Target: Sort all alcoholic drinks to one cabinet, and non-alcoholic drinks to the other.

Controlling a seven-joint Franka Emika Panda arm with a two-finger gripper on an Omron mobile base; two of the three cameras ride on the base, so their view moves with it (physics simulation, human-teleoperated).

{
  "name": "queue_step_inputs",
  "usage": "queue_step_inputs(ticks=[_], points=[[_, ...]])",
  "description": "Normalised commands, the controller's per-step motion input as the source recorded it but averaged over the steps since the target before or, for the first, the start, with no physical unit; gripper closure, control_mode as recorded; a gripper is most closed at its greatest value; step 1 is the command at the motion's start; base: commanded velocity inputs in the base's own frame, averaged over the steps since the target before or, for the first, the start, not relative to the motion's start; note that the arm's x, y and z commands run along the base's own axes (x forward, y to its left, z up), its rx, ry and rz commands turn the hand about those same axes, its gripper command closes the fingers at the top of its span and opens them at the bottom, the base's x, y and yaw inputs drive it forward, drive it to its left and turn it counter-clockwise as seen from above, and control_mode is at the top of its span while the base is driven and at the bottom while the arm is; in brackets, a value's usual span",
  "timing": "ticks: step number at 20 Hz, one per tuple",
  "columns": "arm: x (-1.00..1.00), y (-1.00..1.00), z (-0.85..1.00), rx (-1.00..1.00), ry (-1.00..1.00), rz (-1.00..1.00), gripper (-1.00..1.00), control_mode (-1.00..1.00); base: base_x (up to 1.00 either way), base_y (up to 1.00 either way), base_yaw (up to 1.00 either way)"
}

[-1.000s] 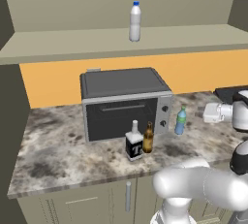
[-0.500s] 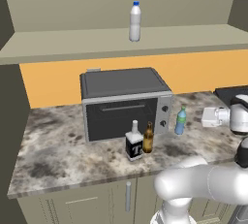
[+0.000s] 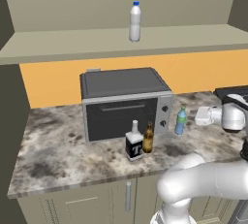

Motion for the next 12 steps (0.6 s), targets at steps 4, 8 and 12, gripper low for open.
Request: queue_step_inputs(ticks=[4, 8, 12], points=[[0.02, -0.01, -0.22, 0.00, 0.00, 0.00, -1.00, -1.00, 0.00, 0.00, 0.00], [0.00, 0.00, -0.18, 0.00, 0.00, 0.00, -1.00, -1.00, 0.00, 0.00, 0.00], [0.02, 0.00, -0.09, 0.00, 0.00, 0.02, -1.00, -1.00, 0.00, 0.00, 0.00]])
